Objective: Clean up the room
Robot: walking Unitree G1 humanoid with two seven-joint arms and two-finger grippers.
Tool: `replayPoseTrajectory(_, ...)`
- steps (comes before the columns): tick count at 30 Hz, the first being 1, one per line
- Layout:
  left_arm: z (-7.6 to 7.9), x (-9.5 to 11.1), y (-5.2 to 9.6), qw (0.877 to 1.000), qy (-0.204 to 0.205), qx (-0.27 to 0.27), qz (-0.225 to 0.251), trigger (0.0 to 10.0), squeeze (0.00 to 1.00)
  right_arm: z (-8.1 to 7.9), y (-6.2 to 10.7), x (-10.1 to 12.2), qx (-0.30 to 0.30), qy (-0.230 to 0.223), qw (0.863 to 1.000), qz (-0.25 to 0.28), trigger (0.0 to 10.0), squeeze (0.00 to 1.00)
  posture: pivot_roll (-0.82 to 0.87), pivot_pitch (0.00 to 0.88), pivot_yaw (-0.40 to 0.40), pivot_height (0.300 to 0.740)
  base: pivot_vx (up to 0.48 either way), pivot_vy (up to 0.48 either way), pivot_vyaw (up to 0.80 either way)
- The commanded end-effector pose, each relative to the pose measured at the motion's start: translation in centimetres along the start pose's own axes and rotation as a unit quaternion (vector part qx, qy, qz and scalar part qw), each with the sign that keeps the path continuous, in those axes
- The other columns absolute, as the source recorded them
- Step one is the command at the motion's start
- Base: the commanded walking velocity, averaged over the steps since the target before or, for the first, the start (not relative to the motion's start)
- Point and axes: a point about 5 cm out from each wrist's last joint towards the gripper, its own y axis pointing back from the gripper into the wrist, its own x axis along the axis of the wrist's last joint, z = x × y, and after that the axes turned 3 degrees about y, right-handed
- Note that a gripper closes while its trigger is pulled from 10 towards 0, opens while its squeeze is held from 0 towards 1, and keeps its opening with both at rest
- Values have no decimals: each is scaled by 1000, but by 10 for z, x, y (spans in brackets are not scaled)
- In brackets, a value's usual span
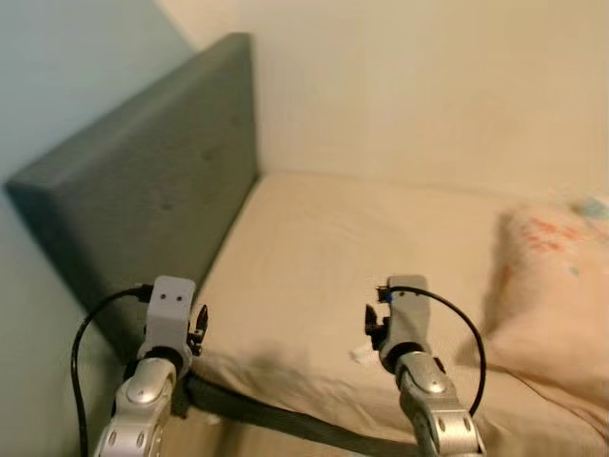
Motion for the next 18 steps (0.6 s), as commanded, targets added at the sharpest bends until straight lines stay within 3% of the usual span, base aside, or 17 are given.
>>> replayPoseTrajectory(1, 0, -3, 1, 1000, 1, -1, -6, 10000, 0, 0, 1, -3, 5, -2, 1000, -3, 10000, 0, -64, 76, 15, 731, 0, 0, -800)
replayPoseTrajectory(5, 0, -4, 0, 1000, 1, 1, -6, 10000, 0, 0, 1, -3, 7, -1, 1000, -4, 10000, 0, -66, 74, 17, 731, 0, 0, -800)
replayPoseTrajectory(8, 1, 1, 0, 1000, 16, -2, 12, 10000, 0, 3, 0, 1, 0, 38, 999, 10, 10000, 0, -66, 75, 21, 731, 0, 0, -800)
replayPoseTrajectory(11, -3, 1, 1, 998, 56, 15, 6, 10000, 0, 7, -5, 3, -14, 10, 1000, 3, 10000, 0, -72, 75, 30, 731, 0, 0, 0)
replayPoseTrajectory(18, -1, 8, 2, 998, 57, 14, 31, 10000, 0, 4, -7, 10, 6, 12, 1000, 17, 10000, 0, -72, 78, 23, 731, 0, 0, 0)
